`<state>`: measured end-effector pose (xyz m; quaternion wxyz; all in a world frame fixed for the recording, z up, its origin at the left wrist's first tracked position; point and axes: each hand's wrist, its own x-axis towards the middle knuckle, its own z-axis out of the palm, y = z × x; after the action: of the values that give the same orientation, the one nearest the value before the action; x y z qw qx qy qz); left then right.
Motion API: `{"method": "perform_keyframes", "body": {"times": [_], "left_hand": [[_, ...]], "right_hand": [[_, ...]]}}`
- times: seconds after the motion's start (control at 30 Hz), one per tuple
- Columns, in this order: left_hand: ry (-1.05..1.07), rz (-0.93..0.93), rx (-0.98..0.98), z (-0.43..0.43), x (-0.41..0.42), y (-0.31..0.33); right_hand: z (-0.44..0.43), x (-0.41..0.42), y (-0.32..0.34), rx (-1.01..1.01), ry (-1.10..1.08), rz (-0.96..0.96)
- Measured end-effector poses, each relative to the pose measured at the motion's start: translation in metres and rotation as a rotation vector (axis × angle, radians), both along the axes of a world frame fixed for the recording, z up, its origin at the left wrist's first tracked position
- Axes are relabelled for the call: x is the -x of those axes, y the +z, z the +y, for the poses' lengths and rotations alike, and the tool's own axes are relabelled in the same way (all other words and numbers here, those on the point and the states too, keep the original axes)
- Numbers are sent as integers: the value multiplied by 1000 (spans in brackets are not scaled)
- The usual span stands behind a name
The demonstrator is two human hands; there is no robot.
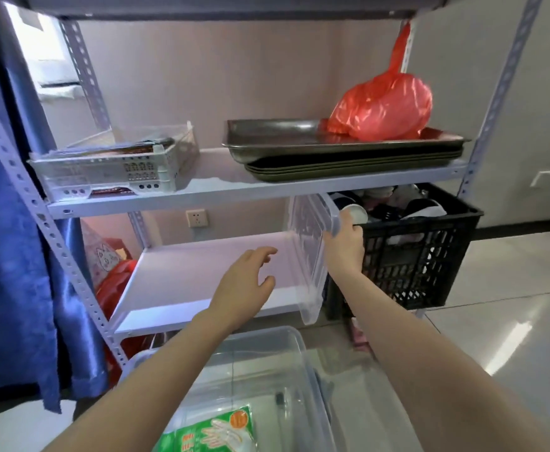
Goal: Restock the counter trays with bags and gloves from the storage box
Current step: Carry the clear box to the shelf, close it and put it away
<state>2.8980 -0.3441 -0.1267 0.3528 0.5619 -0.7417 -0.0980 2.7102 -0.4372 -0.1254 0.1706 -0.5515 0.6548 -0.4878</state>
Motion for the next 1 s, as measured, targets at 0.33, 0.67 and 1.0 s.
{"method": "perform_keyframes", "body": {"times": [0.33,0.67,1.0], "left_hand": [[-92,-106,64,-11,37,13],[-89,-435,236,-33,71,31],[-238,-756,439,-35,64,27]], "right_hand": [[58,30,-10,107,26,85],[153,107,-24,146,152,89],[191,148,-24,207,235,92]]}}
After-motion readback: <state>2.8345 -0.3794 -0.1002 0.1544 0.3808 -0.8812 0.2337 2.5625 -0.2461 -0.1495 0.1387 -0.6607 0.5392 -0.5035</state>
